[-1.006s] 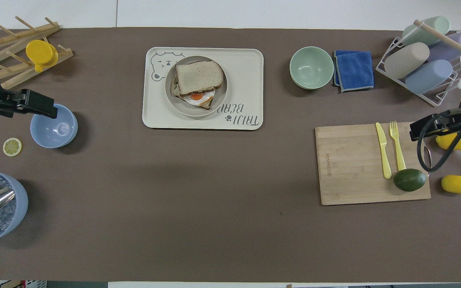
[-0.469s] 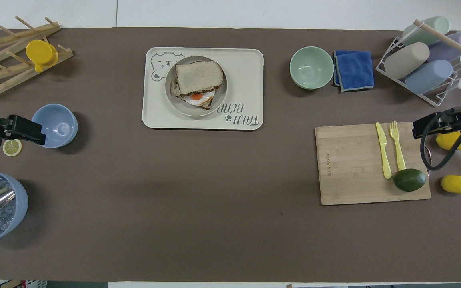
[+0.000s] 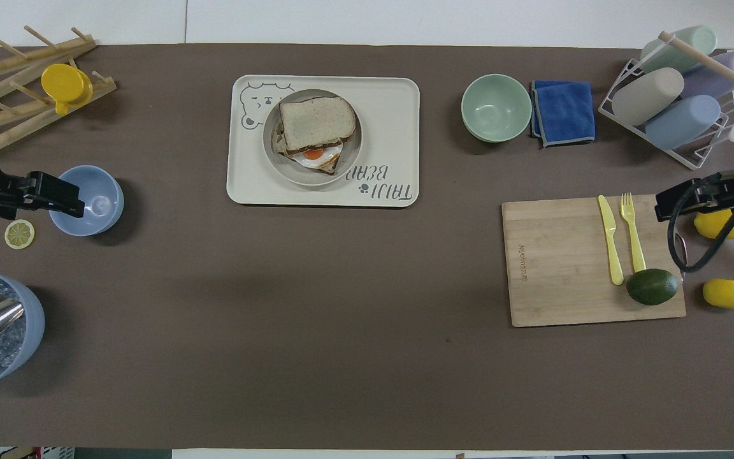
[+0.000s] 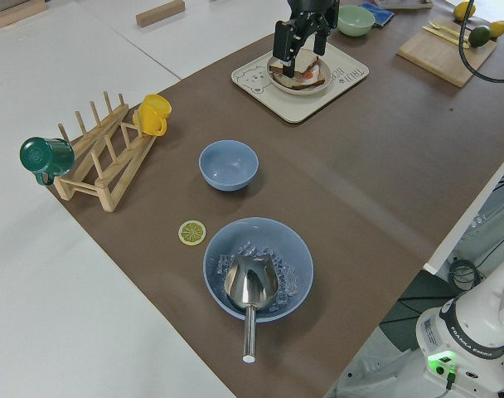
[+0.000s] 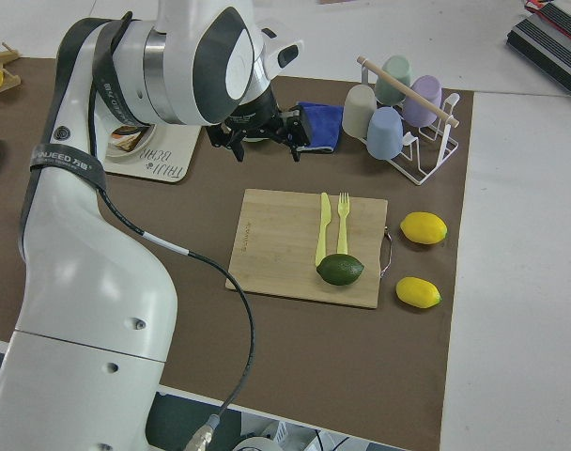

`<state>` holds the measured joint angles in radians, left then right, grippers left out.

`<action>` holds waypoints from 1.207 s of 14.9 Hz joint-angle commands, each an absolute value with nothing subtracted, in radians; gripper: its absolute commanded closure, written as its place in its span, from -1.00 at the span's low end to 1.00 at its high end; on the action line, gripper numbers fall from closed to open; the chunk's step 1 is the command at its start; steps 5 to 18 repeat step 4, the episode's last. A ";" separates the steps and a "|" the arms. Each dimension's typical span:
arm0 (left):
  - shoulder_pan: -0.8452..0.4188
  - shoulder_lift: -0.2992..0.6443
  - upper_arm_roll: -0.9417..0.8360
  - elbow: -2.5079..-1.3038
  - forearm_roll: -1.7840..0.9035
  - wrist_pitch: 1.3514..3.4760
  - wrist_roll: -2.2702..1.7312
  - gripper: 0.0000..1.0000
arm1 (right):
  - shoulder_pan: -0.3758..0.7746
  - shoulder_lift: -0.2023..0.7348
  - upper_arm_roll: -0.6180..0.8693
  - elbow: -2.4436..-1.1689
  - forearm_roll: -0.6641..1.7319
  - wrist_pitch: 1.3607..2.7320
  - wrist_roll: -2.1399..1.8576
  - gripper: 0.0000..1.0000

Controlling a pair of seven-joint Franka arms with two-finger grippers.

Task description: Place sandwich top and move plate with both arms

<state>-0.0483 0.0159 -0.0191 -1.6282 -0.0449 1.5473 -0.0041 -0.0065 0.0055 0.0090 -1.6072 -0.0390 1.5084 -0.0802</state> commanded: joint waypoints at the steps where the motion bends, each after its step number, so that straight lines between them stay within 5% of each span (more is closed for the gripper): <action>1: -0.045 0.003 -0.025 -1.632 -0.025 1.569 -0.009 -1.00 | -0.015 -0.005 0.018 -1.612 0.000 1.511 -0.103 -1.00; 18: -0.046 0.002 -0.026 -1.635 -0.026 1.568 -0.012 -1.00 | -0.014 -0.005 0.018 -1.612 0.003 1.500 -0.103 -1.00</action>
